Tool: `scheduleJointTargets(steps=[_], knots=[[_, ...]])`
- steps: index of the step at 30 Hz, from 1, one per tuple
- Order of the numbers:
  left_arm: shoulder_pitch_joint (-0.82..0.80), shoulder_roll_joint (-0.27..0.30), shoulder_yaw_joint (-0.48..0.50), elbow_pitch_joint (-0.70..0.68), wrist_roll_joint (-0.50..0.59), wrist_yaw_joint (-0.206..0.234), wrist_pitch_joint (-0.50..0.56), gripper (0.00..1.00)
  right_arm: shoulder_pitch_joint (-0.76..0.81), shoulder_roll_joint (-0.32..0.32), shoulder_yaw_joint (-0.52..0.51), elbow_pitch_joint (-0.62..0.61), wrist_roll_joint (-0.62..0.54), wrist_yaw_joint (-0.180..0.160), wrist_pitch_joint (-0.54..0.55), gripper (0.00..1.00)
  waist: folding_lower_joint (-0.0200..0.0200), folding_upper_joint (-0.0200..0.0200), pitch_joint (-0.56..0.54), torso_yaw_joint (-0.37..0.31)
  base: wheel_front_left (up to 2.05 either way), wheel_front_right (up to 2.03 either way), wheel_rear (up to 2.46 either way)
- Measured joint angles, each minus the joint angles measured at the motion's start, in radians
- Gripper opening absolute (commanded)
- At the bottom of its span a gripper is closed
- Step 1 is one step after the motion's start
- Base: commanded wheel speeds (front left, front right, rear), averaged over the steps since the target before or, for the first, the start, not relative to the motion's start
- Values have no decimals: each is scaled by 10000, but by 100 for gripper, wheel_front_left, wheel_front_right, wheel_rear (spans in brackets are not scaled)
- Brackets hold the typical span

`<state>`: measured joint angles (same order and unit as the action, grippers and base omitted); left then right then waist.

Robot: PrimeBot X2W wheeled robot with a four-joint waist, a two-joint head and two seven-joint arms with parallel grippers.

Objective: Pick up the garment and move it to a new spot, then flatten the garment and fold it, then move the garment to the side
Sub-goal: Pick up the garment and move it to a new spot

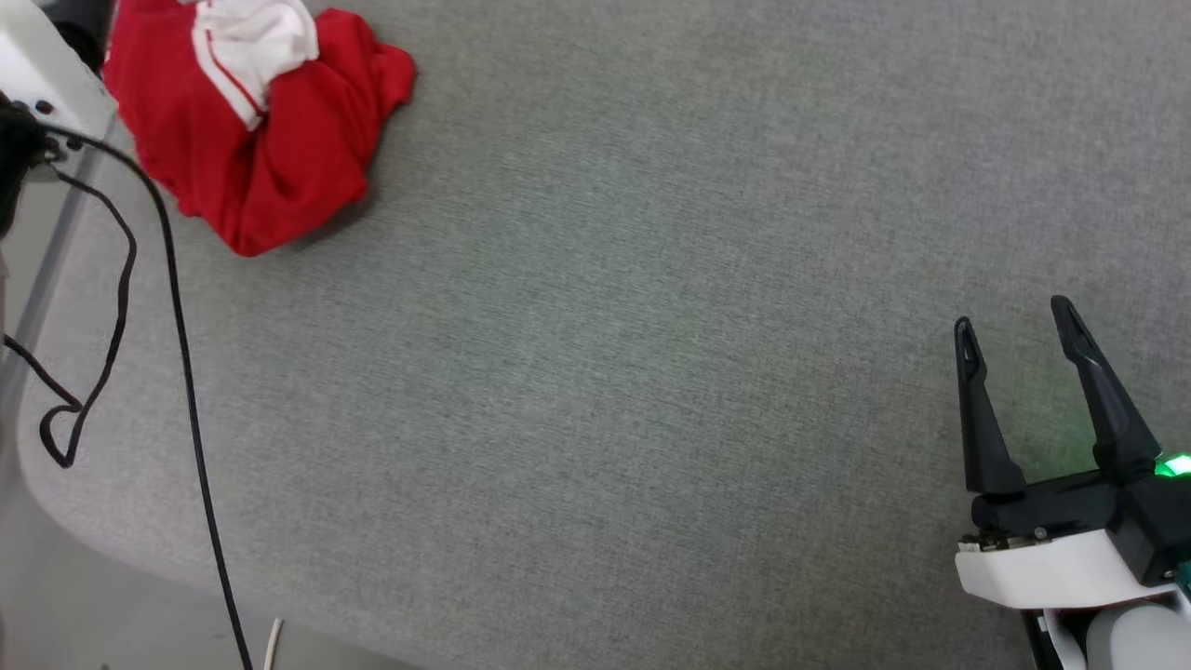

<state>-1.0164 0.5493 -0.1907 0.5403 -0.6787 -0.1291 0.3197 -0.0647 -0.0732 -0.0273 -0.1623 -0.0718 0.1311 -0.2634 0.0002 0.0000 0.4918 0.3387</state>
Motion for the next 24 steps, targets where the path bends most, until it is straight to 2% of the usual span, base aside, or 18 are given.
scheduleJointTargets(steps=[6,11,16,24], knots=[[-354,606,-1473,537,-1081,0,2671,100,-129,-58,-54,-194,-23,0,0,100,0,0,506,-333,0,0,0],[-412,853,-2604,878,-1436,-2,4069,100,-216,-104,-96,-288,-75,0,0,100,-1,0,885,-520,0,0,0],[-461,871,-3438,1475,-1618,0,4688,100,-393,-146,-77,-366,-75,0,-2,100,-1,0,1215,-658,0,0,0],[-682,660,-4031,2174,-2219,4,4504,100,-529,-153,-75,-370,-75,2,-8,100,-3,0,1413,-764,0,0,0]])
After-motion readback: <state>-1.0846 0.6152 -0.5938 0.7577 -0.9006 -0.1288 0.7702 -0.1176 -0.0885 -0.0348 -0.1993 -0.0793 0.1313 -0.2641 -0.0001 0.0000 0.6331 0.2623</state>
